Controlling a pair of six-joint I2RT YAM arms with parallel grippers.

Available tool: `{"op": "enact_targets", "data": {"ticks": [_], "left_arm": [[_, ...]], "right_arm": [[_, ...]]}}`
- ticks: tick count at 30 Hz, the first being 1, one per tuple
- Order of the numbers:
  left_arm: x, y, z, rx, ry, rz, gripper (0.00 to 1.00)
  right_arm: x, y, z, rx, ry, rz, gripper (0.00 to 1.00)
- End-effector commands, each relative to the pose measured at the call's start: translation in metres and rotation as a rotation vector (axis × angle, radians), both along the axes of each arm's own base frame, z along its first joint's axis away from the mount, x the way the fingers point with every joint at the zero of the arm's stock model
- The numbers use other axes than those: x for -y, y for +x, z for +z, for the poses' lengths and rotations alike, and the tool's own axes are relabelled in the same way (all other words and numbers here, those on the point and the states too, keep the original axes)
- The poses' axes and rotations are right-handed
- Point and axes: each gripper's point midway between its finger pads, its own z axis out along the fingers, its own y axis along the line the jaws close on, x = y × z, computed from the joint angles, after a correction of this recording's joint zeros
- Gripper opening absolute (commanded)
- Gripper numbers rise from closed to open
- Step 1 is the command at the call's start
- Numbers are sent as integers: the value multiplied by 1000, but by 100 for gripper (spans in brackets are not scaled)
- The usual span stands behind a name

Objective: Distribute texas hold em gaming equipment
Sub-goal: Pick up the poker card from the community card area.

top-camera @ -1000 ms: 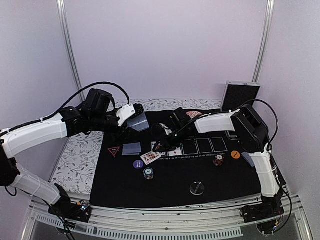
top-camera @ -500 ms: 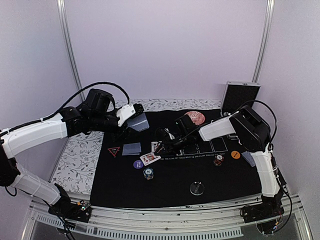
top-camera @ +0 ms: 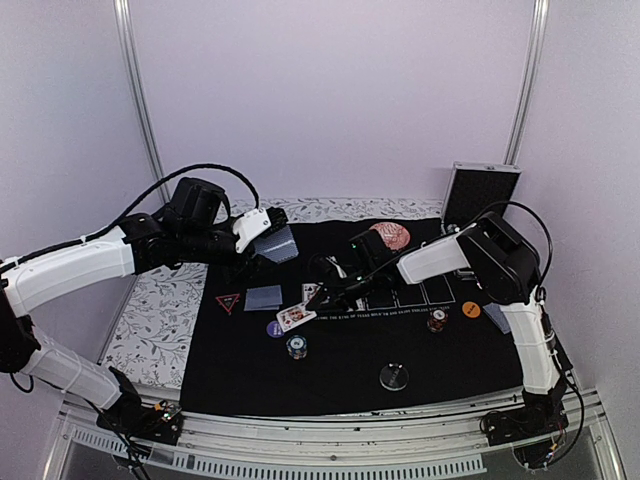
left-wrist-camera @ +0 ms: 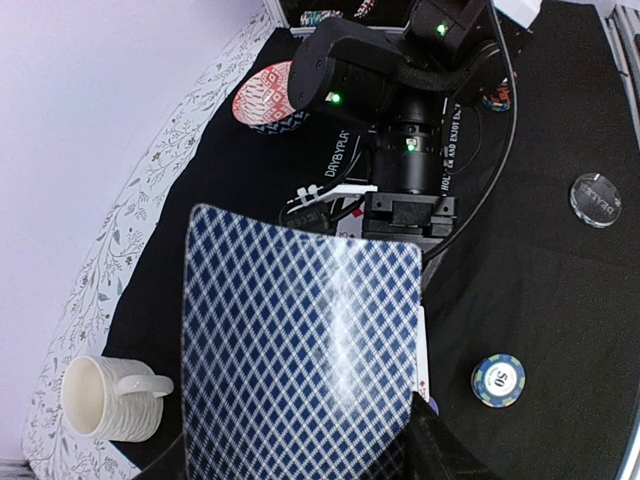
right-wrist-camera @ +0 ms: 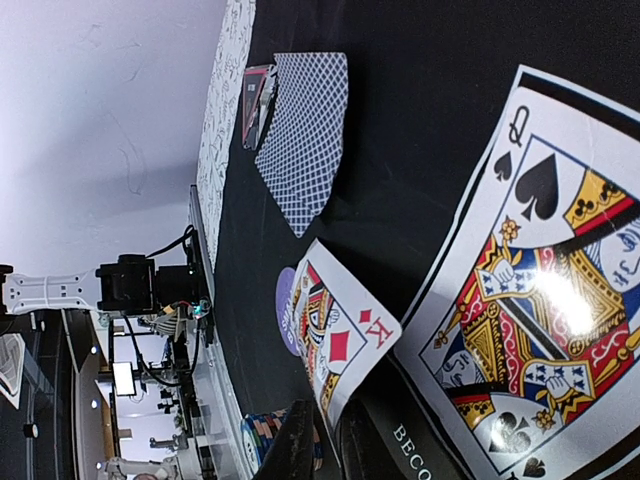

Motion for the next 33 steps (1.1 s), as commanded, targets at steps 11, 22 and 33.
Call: {"op": "enact_targets", "data": {"ticks": [11,22,33], "left_arm": [[5,-3,13,35,-31,-10,51],[4,-3,17,42,-36,-10,51],[4,-3,22,50,-46,-4,51]], "right_arm": [[-16,1,6,11,21,27,9],[-14,8,34,114,2,37,2],[40,2,104,330,-91,86,2]]}}
